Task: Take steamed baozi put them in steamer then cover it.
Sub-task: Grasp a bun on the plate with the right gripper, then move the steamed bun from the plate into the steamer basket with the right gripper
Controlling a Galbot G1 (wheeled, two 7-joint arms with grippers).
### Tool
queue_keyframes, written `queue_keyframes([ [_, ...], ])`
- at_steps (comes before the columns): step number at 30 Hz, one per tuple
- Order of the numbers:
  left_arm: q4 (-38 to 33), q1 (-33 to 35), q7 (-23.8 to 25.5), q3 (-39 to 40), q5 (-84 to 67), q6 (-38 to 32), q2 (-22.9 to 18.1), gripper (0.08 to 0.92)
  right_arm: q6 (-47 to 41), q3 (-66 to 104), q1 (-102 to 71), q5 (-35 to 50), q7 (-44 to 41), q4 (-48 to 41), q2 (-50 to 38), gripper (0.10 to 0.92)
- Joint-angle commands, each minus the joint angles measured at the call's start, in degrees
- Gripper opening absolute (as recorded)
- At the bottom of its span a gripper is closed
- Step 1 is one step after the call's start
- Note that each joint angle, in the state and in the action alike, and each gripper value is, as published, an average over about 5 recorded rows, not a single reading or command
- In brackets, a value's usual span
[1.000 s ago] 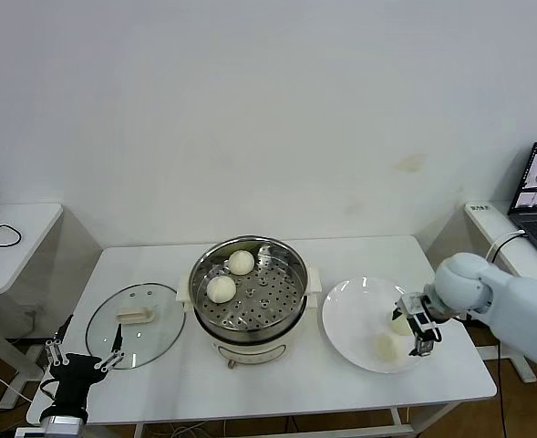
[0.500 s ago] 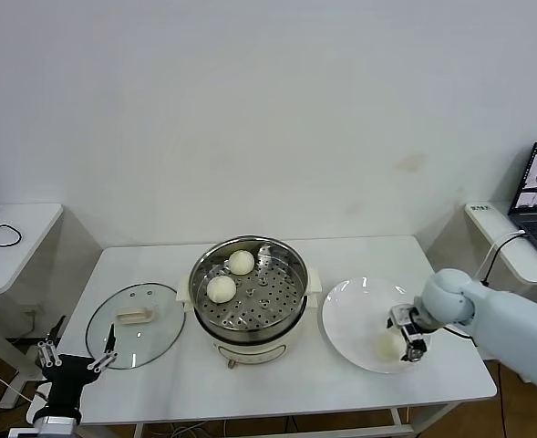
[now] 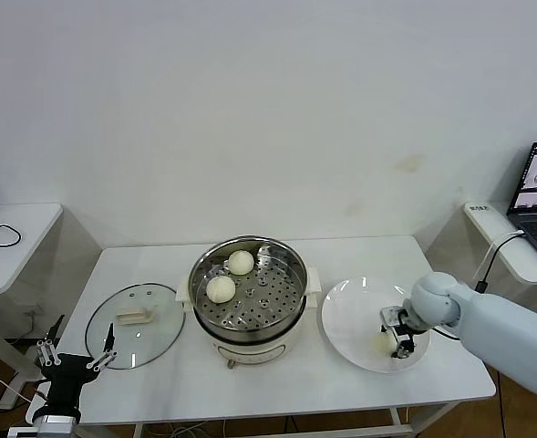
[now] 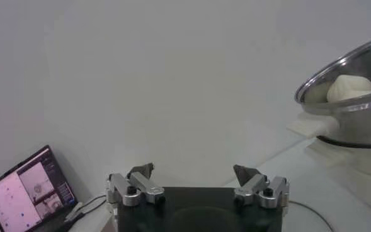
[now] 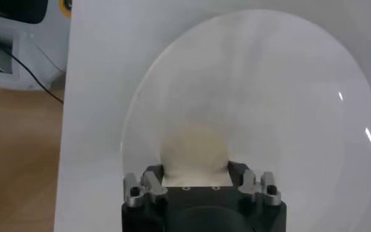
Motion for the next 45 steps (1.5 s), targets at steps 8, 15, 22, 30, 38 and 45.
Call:
queue_keyframes([
  [8, -0.58, 0.31, 0.06, 0.06, 0.03, 0.0, 0.01, 0.823, 0.17, 1.64, 2.69, 0.89, -2.04, -0.4, -0.34, 0.543],
  [15, -0.86, 0.25, 0.09, 0.52, 0.1, 0.0, 0.03, 0.823, -0.07, 1.7, 9.25, 4.77, -3.21, 0.84, -3.01, 0.551],
  [22, -1.14, 0.2, 0.12, 0.85, 0.08, 0.05, 0.21, 0.823, -0.84, -3.88, 23.7, 9.57, -3.43, 0.42, -0.89, 0.551],
  [30, -1.2, 0.69, 0.01, 0.45, -0.04, -0.05, 0.24, 0.823, -2.29, -13.08, 40.87, 16.49, -3.16, -1.69, 9.3, 0.554],
  [38, -1.19, 0.99, -0.02, -0.37, -0.38, -0.09, 0.26, 0.823, -3.44, -17.54, 45.88, 21.33, -1.19, -1.93, 18.65, 0.553],
  [45, -1.44, 1.11, 0.0, -0.73, -0.35, -0.04, 0.03, 0.823, 1.25, -20.7, 42.42, 25.32, 2.57, -1.42, 25.26, 0.552],
])
